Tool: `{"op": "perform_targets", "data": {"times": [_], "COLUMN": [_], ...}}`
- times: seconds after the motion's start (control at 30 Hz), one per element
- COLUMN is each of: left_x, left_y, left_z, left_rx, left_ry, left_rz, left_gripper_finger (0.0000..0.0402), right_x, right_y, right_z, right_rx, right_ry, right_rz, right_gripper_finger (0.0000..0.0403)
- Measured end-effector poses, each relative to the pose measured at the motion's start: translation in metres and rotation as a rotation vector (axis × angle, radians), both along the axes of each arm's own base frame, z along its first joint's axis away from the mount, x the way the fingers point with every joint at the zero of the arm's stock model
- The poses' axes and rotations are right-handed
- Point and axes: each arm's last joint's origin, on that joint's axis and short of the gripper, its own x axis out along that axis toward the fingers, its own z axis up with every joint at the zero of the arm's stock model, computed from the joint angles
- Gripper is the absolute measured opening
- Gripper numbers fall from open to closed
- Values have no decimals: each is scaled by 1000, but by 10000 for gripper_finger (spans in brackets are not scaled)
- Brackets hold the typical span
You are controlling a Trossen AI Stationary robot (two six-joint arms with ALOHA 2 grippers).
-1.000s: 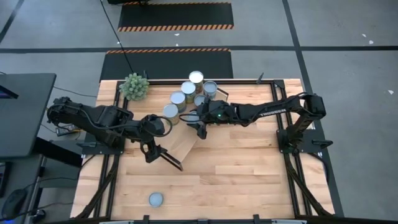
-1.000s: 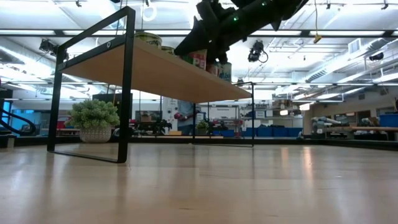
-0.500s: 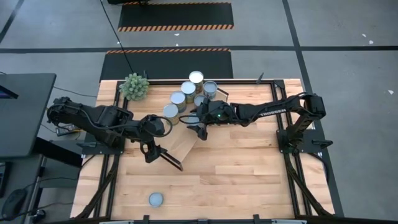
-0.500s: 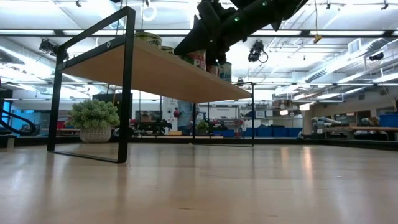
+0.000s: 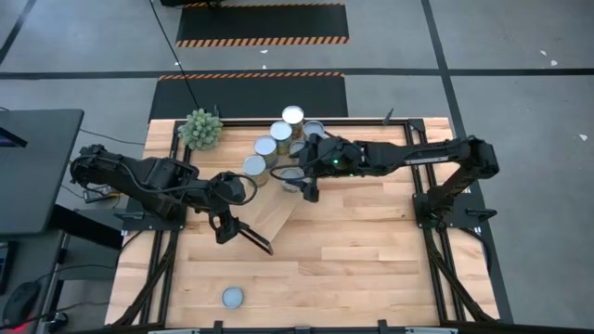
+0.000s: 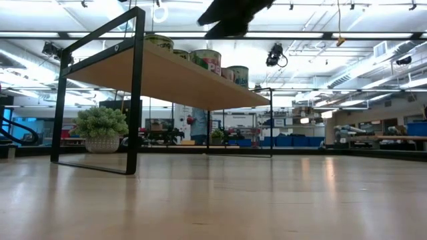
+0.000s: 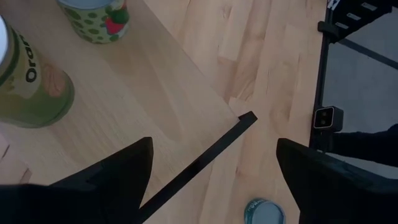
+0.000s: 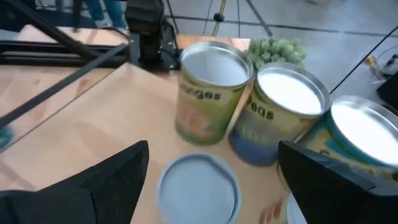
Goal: Pick and place cans onto a shelf
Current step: Put the canned green peas on the shelf
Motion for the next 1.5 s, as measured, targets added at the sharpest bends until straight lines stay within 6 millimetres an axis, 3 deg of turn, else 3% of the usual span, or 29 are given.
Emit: {"op": "perform_targets", "data": {"times": [0.13, 0.2, 0.47, 0.67, 0.97, 1.5], "left_x": [0, 0, 0, 0, 1, 2], "left_y": [0, 0, 0, 0, -1, -1], "left_z": [0, 0, 0, 1, 2, 2], "left_rx": [1, 7, 12, 11, 1, 4], "left_ry": [0, -1, -1, -8, -20, -25], "left_rz": [-1, -9, -15, -16, -19, -25], "left_gripper_finger": [345, 345, 345, 345, 345, 345], "right_x": [-20, -26, -41, -32, -16, -14], "right_y": [9, 14, 34, 40, 25, 6], "right_z": [14, 11, -40, -63, -86, -80], "right_rx": [7, 10, 104, 88, 49, -22], "right_ry": [-14, 9, 110, 45, 84, 58], "right_rz": [-27, -48, -147, -212, -247, -337], "right_gripper_finger": [363, 360, 348, 347, 347, 347]}}
